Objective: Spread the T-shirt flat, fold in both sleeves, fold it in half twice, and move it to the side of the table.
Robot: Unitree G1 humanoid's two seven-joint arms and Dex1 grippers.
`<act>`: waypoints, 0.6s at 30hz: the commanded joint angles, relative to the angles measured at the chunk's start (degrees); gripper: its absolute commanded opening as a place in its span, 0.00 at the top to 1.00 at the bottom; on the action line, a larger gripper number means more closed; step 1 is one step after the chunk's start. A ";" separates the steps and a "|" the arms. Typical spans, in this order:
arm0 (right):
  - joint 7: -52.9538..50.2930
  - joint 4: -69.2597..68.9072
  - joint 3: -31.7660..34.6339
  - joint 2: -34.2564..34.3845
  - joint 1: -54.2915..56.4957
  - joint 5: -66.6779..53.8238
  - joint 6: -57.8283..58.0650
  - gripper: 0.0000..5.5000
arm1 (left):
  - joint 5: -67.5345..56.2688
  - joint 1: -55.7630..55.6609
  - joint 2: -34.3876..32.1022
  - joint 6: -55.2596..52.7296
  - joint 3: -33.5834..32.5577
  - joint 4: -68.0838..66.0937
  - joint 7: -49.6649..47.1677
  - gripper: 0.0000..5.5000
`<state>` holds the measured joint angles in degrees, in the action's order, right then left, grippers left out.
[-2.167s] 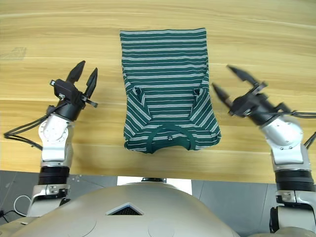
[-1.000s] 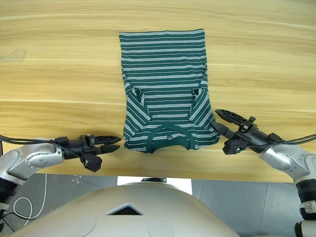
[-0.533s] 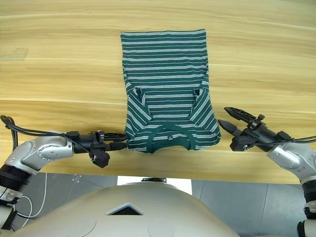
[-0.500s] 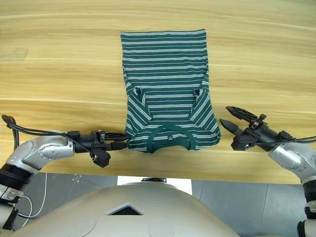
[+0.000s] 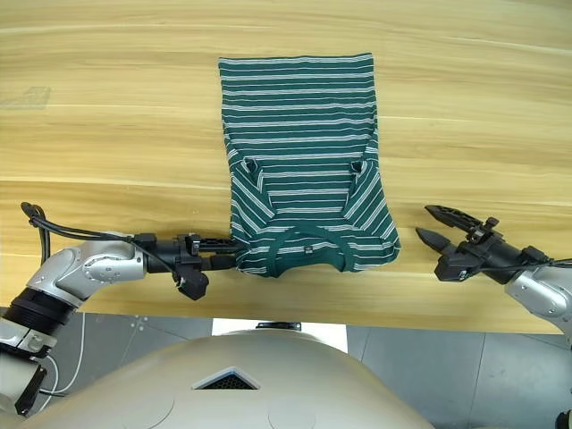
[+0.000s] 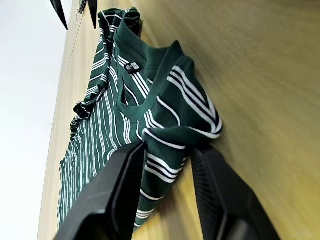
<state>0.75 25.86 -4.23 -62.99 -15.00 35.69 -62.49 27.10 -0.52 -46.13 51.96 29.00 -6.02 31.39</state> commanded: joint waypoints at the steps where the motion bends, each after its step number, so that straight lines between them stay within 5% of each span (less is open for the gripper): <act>1: 1.26 -0.59 -2.28 2.29 -0.44 -0.06 -1.18 0.53 | 3.51 2.87 -1.34 -2.97 -0.68 0.60 0.75 0.69; 6: 0.25 0.14 -2.45 2.87 -0.96 0.87 -1.61 0.53 | 4.59 5.09 -1.32 -5.36 -2.35 1.24 -0.78 0.69; 18: -0.65 0.86 -3.02 3.05 -0.83 1.95 -1.22 0.52 | 0.68 8.92 -7.44 -4.79 -3.31 5.23 3.02 0.42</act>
<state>-0.29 26.19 -6.91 -60.06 -16.01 36.37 -63.90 24.71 6.48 -50.90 47.80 24.49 0.59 30.54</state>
